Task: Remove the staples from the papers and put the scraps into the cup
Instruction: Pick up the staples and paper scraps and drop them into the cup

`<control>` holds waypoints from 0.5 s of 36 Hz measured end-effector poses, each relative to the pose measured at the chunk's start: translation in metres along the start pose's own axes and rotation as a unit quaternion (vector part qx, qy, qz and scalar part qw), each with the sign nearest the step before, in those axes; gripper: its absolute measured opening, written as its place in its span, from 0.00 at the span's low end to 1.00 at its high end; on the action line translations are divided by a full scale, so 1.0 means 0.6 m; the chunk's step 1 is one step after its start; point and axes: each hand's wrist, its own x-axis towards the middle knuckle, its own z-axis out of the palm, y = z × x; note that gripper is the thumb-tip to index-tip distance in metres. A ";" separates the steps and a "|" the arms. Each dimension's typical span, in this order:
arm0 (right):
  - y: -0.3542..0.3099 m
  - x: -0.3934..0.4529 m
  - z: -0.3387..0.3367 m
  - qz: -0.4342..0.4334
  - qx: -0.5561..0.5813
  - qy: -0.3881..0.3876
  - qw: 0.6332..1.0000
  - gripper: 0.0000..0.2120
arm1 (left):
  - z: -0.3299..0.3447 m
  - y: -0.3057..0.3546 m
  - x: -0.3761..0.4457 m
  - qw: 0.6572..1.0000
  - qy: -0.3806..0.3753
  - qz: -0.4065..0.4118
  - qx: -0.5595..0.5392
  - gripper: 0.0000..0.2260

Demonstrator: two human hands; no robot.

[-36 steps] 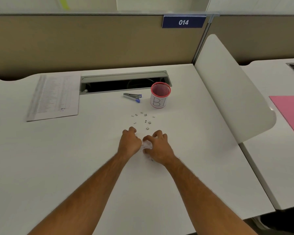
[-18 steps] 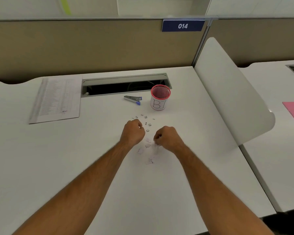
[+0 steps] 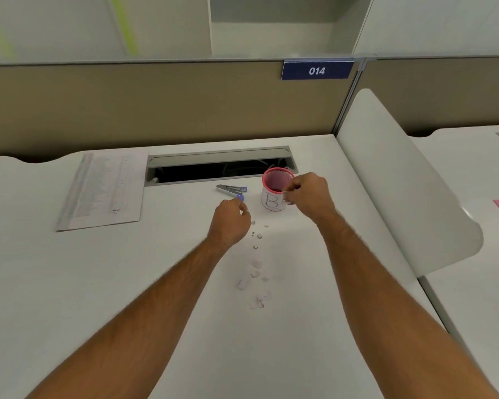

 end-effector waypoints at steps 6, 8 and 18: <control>-0.017 0.047 0.010 0.008 0.006 0.042 0.999 0.04 | -0.009 0.015 0.016 1.000 0.013 0.010 -0.017 0.10; -0.021 0.063 0.014 0.009 0.000 0.043 0.999 0.04 | -0.013 0.022 0.020 1.000 0.010 0.009 -0.025 0.10; -0.017 0.116 0.040 0.011 -0.057 0.007 0.998 0.11 | -0.023 0.031 0.035 0.998 0.003 -0.004 -0.060 0.11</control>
